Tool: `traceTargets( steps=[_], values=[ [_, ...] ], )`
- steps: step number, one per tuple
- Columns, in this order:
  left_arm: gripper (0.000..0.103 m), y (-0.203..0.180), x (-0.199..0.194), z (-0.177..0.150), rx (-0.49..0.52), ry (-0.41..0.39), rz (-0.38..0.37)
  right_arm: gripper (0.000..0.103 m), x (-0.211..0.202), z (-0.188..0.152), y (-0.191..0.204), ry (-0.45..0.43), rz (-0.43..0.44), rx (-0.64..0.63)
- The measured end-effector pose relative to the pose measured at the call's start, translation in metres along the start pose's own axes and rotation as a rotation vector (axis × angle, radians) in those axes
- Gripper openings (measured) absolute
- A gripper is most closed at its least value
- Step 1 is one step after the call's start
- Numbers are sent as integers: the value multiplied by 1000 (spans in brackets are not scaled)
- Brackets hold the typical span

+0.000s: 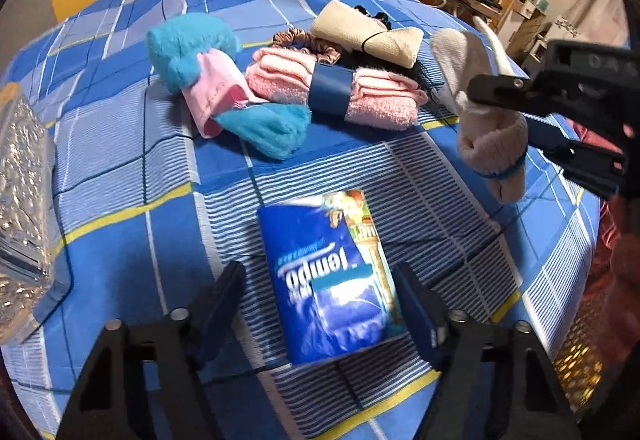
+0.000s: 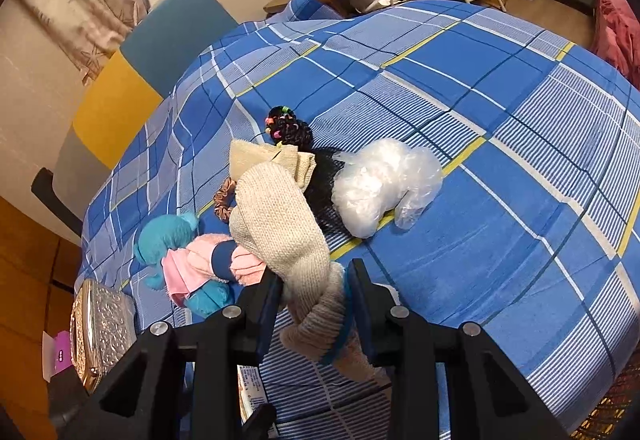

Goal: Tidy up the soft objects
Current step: 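Grasp the blue Tempo tissue pack with the left tool while the right tool holds the mitten, then carry the Tempo pack into the gold tray and open the left tool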

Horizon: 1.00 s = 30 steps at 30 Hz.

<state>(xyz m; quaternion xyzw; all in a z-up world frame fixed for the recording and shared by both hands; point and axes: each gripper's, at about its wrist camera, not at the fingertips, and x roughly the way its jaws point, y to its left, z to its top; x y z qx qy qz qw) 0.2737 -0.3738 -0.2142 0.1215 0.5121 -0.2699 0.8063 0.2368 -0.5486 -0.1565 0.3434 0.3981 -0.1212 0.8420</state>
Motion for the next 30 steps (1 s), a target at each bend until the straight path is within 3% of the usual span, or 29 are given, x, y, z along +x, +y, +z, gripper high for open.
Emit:
traceTargets(
  steps=[3,8,14,20,30],
  values=[
    [55,3,-5,-8,40,-6,9,33,3,-1,2,17,13,-9],
    [54,19,-17,-19,45,1,-10,33,3,-3,13,17,36,-68],
    [54,49,-47,-44,-37,-33,-35,33,5,-6,22,22,22,-120],
    [54,75,-91,-69,-70,-105,-41,33,8,-7,24,34,-4,-138],
    [54,126,-184,-79,-122,-276,-36,33,9,-12,33,23,-74,-209]
  ],
)
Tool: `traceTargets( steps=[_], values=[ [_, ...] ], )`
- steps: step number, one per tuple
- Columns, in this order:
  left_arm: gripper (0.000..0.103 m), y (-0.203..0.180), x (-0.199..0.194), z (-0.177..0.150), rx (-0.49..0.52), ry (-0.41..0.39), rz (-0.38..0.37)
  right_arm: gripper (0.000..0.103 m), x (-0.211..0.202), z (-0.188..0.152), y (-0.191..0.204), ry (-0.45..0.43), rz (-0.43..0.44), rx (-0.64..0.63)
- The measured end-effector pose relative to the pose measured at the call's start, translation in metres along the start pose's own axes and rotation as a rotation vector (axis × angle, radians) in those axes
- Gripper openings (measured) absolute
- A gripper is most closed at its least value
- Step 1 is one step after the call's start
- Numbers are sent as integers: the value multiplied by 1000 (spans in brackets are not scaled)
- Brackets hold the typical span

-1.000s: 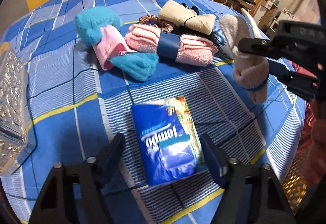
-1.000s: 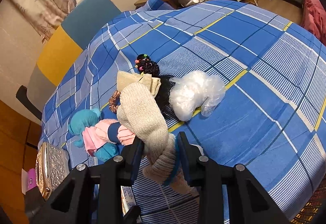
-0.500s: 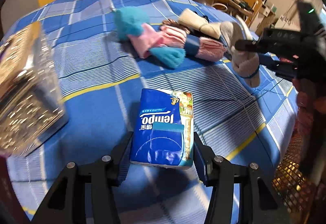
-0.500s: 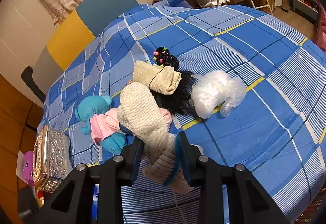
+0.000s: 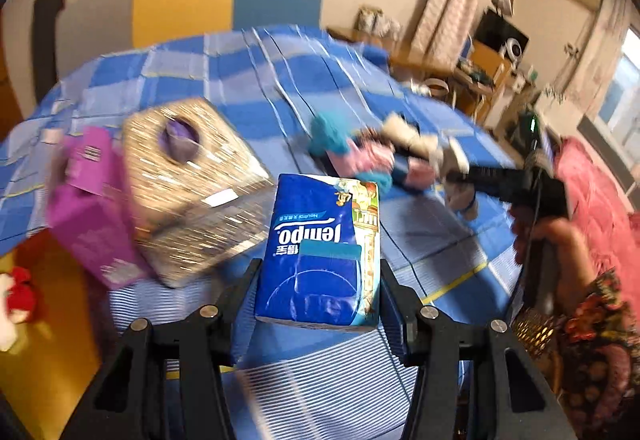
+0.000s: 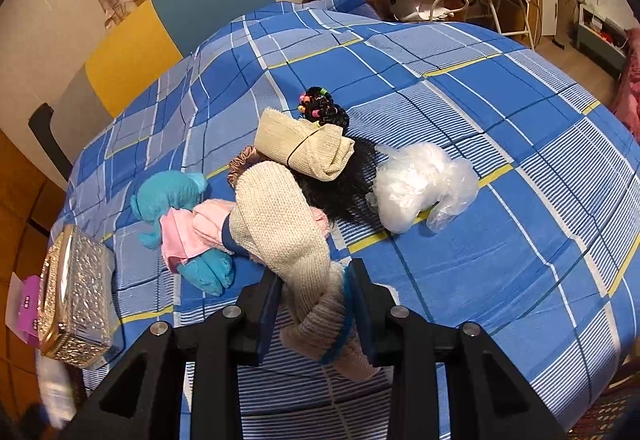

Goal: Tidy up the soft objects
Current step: 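Carry the Tempo pack into the gold tray and open the left tool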

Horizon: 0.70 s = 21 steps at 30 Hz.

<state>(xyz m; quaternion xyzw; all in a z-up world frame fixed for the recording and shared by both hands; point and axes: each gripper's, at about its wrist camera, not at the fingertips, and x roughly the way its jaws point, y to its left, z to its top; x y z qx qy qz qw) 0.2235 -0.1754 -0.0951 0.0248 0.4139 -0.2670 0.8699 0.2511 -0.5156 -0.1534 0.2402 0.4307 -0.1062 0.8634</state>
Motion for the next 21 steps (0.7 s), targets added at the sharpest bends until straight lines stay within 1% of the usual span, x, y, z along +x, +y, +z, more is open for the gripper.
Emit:
traceTargets(
  steps=[2,6,11,13,17,21],
  values=[
    [54,14,-20,5,-22,-31,5,33,0,0,0,1,-1,-3],
    [54,49,-57,12,-62,-98,46,33,-2,0,3,-7,-3,-15],
    [54,104,-89,18,-150,-157,95,33,-2,-1,6,-15,-18,-31],
    [54,132,-101,18,-201,-183,122,33,-3,-1,7,-18,-22,-34],
    [54,181,-107,12,-311,-206,169,33,-6,-2,7,-33,-36,-37],
    [54,224,-89,3,-398,-168,202,33,-8,-1,7,-46,-38,-32]
  ],
)
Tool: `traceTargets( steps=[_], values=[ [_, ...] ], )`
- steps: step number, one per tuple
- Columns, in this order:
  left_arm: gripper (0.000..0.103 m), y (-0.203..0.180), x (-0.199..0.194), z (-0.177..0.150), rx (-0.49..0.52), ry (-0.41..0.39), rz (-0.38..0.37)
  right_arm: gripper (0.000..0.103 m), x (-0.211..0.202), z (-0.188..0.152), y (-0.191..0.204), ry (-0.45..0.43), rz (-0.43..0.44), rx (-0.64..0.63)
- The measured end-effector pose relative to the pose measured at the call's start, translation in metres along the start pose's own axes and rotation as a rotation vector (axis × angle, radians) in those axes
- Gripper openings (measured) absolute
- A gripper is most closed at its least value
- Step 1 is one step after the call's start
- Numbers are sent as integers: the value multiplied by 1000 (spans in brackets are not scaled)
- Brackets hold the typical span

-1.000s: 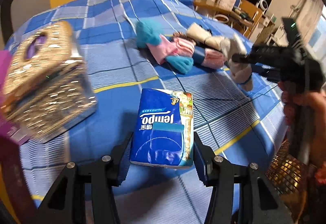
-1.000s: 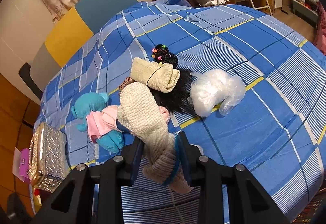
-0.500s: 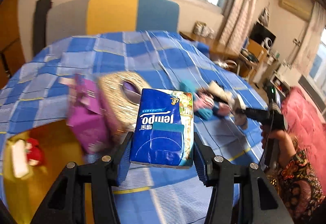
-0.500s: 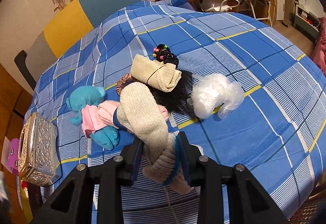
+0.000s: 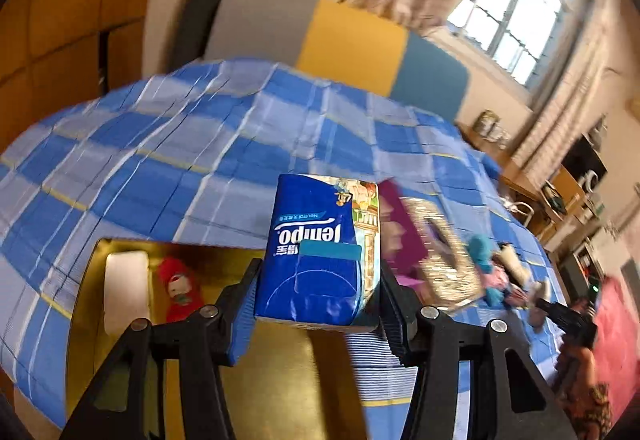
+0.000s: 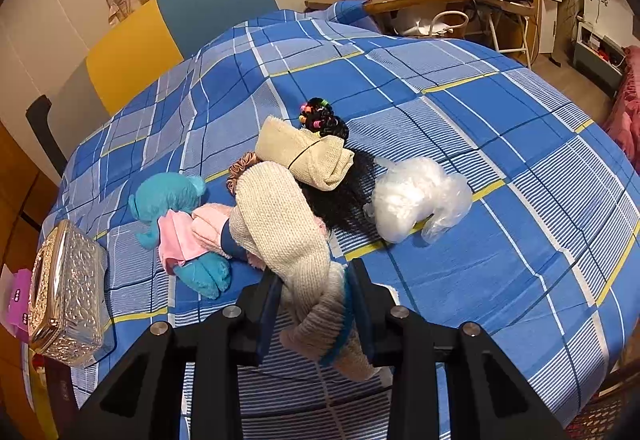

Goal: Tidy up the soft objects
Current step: 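Carry the Tempo pack into the gold tray and open the left tool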

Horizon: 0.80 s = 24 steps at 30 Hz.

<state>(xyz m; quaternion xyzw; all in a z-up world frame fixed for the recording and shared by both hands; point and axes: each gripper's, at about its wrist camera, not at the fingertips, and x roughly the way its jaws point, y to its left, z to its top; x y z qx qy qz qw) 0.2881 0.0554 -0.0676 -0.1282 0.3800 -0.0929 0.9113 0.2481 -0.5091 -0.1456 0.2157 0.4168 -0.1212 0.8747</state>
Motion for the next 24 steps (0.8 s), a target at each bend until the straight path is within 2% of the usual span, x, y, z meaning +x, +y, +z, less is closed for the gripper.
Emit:
traceTargets(
  steps=[5,10,20,22,24],
  values=[
    [54,31,49,-11,-29,96,50,33,-2,1,0,-16,-7,-1],
    [54,46,88,-27,-36,187,86,33,-3,1,2,-23,-9,-13],
    [55,54,119,-33,7,215,180,33,0,1,1,-15,-31,-11],
    [59,54,120,-35,28,211,203,33,0,1,1,-15,-33,-15],
    [75,55,116,-34,19,198,191,33,1,1,2,-10,-35,-19]
  ],
)
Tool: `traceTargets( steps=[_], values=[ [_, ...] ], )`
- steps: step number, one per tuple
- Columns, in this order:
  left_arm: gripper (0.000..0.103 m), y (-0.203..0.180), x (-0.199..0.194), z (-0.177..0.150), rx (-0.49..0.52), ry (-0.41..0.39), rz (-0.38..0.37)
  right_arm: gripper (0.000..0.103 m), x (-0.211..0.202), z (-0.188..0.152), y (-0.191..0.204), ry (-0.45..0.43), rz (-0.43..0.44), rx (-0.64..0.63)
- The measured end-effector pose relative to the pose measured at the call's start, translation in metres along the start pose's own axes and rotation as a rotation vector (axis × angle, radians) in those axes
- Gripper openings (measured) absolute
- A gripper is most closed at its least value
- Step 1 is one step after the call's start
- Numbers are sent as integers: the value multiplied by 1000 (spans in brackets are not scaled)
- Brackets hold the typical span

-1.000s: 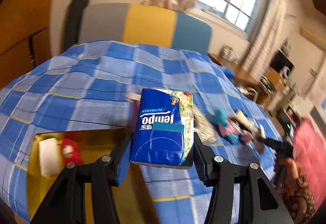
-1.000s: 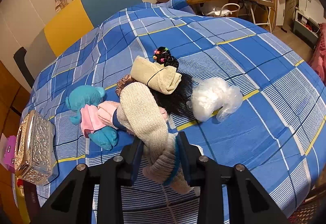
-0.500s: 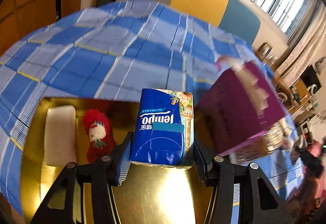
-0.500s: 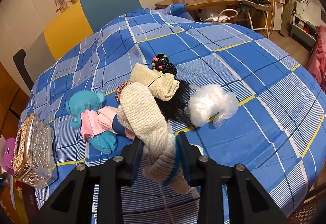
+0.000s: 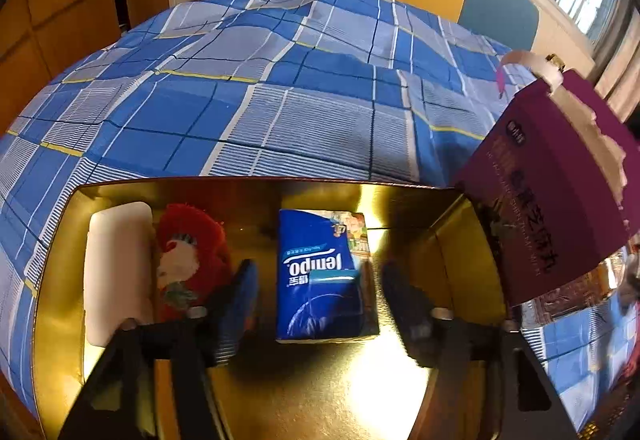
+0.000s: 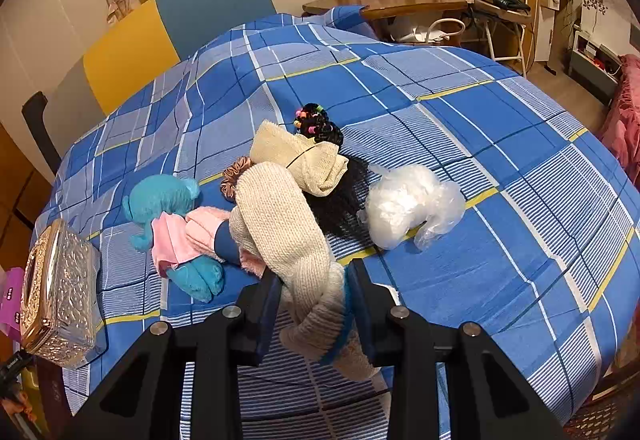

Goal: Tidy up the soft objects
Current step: 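Carry the Tempo pack into the gold tray and open the left tool, then carry the white mitten into the gold tray and open the right tool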

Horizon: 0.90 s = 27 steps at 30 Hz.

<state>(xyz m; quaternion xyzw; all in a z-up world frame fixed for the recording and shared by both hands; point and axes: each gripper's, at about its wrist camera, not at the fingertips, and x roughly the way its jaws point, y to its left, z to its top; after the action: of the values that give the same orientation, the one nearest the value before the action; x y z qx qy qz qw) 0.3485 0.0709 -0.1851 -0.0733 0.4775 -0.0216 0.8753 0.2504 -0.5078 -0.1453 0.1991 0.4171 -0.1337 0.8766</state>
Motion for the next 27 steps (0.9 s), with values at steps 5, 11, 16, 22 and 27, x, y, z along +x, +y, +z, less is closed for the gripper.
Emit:
traceTargets(
  steps=[5,11,16,22,27],
  values=[
    [87,3,-35,-2,-34,-108,-60,33,-6,1,3,-38,-2,-16],
    [96,4,-71,-22,-8,-191,-50,33,-26,2,16,-110,42,-32],
    [96,3,-71,-46,23,-146,-15,33,-44,2,47,-101,166,-18],
    [96,12,-67,-68,-24,-106,-43,33,-86,6,116,-119,329,-82],
    [96,23,-70,-74,-63,-103,-56,33,-118,-2,181,-117,373,-168]
  ],
)
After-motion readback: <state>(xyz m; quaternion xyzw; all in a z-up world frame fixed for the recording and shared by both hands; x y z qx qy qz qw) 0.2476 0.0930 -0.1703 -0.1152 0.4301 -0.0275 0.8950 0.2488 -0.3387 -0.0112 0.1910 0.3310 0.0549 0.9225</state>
